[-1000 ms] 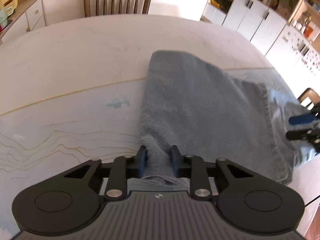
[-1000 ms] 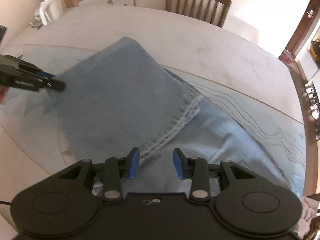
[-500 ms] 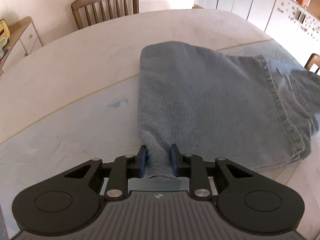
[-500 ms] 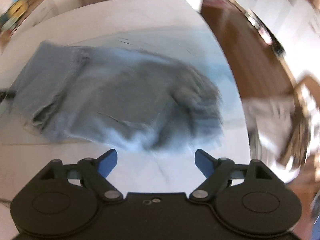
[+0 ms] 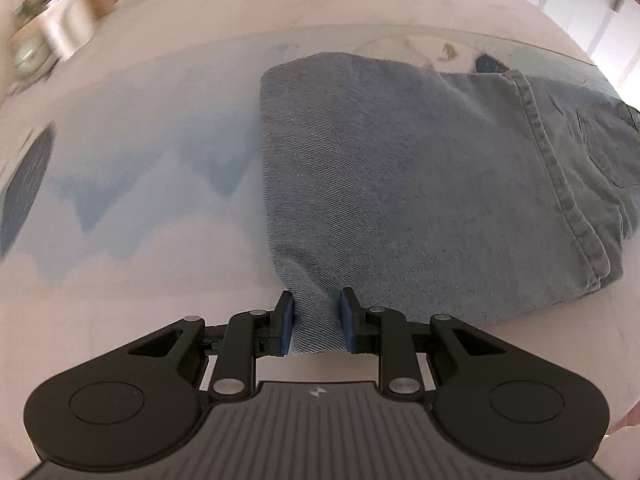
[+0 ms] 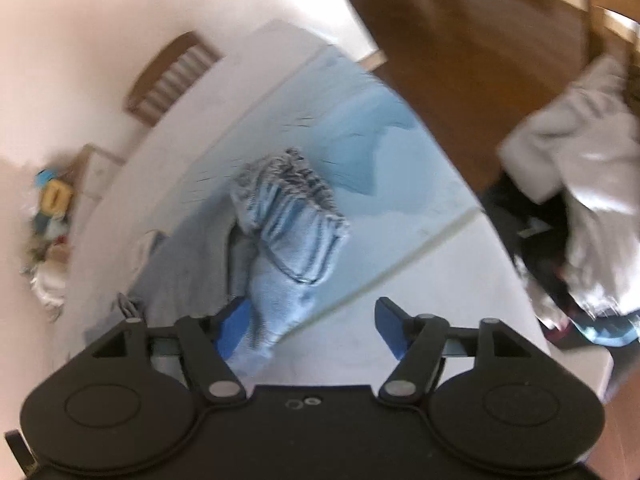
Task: Fold clothes
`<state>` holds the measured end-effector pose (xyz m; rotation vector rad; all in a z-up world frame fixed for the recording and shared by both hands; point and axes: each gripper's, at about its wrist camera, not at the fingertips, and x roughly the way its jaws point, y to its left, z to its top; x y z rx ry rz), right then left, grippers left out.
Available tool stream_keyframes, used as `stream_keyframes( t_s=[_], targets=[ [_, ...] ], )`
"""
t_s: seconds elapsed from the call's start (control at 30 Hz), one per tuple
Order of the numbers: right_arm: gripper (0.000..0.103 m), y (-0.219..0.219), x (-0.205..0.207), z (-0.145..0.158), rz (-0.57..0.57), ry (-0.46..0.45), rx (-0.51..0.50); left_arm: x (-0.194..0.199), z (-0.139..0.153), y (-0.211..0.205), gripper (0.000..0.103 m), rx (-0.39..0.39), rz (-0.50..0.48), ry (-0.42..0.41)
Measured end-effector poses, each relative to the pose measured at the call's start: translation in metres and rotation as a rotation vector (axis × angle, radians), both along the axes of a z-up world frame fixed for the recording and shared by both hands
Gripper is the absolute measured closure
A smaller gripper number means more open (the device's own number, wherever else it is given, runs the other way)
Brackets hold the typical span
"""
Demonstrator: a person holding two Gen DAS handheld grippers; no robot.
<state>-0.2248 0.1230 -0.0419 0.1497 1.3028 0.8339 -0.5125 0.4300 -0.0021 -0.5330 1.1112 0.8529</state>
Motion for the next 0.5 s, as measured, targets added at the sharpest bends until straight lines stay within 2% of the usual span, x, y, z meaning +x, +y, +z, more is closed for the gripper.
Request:
stream_keyframes(
  t_s=[0.2,0.33,0.5],
  targets=[
    [0.0,0.031,0.026,-0.012,0.045,-0.005,0.009,-0.007,0.001,-0.044,0.081,0.0,0.135,-0.009],
    [0.0,0.049,0.035,-0.021,0.036,0.0,0.002,-0.015,0.009,-0.047,0.08,0.028,0.205,-0.048],
    [0.0,0.056,0.034,-0.027,0.034,0.018,0.02,-0.022,0.042,-0.054,0.079,0.139,0.187,-0.091]
  ],
)
